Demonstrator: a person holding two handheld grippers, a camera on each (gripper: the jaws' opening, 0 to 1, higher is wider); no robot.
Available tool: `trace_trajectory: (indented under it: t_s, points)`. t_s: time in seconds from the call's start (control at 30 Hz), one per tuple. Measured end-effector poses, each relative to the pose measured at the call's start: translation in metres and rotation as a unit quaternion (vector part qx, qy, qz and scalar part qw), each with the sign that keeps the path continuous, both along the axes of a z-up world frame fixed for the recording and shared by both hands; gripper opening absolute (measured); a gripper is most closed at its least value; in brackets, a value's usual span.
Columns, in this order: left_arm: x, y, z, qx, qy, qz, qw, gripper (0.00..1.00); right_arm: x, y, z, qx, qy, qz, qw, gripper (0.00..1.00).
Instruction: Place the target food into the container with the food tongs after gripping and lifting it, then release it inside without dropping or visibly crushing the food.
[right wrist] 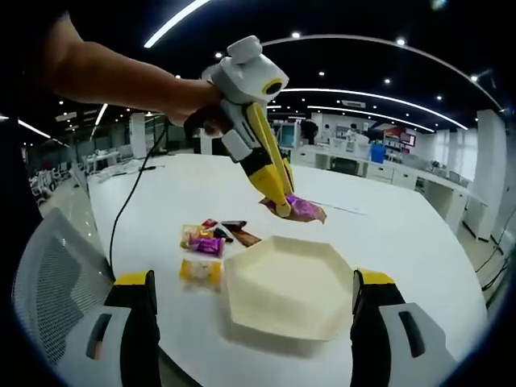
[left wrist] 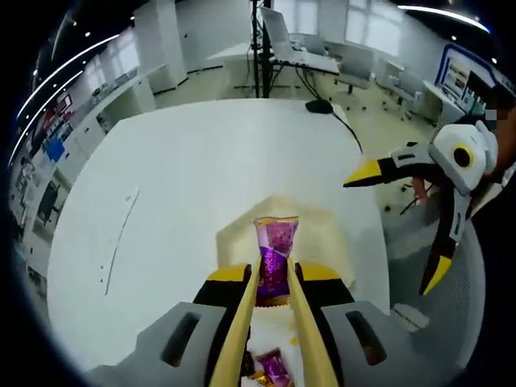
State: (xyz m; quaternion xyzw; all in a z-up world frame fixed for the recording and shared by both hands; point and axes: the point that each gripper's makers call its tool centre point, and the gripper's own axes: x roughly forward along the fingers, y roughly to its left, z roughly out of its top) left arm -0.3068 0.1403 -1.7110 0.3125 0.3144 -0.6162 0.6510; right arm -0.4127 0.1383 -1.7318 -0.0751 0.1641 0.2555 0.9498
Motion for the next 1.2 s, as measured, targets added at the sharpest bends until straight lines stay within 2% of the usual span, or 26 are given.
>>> trace_trajectory:
  t_s: [0.4,0.53,0.6,1.1,1.2]
  points:
    - [-0.004,-0.002,-0.008,-0.01,-0.006,-0.009,0.9999,0.2,0.0,-0.002,0.002,0.0,-0.004,-0.006,1.0,0.97]
    - [-0.006,-0.004,-0.004,-0.025,-0.01,-0.013,0.9995,0.22,0.0,-0.003,0.001,-0.001,-0.003,-0.006,1.0,0.98]
    - [-0.007,-0.003,-0.005,-0.025,-0.003,-0.014,0.9996,0.22,0.0,-0.002,0.001,-0.001,-0.003,-0.004,1.0,0.98]
    - [-0.005,0.008,0.0,-0.046,-0.005,-0.001,0.9989,0.24,-0.001,-0.001,0.0,-0.006,-0.001,-0.003,1.0,0.97]
    - [-0.003,0.011,0.002,-0.059,-0.022,0.003,0.998,0.24,-0.001,-0.001,-0.002,-0.007,0.002,-0.002,1.0,0.97]
